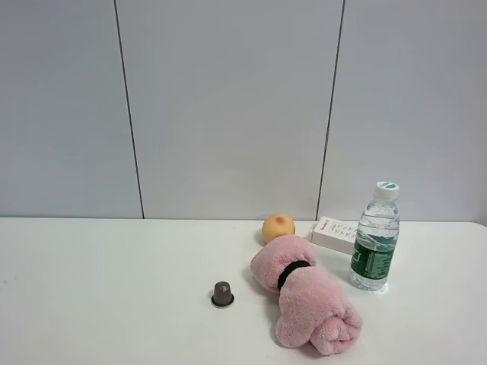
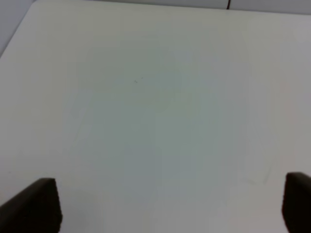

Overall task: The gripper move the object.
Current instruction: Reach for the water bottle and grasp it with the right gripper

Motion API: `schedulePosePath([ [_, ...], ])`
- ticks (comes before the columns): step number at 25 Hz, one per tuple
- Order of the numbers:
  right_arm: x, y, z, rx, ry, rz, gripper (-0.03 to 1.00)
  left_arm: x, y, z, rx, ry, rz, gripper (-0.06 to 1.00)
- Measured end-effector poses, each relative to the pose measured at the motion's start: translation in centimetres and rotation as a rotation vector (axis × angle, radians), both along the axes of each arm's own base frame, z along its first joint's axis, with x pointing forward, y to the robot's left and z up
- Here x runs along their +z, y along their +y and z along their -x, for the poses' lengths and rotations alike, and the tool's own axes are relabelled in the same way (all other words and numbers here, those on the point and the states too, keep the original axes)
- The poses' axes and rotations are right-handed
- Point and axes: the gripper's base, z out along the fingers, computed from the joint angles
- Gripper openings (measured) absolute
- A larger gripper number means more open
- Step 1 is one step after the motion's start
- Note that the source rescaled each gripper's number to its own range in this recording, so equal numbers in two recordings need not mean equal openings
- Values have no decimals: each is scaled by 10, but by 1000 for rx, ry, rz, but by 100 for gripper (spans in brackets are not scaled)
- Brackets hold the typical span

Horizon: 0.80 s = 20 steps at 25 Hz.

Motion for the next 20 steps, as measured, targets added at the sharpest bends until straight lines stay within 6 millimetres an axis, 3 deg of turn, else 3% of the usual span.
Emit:
schedulePosePath([
  [1,0,0,0,0,0,0,59,0,0,0,0,0,0,100],
  [20,0,0,0,0,0,0,59,0,0,0,-2,0,0,100],
])
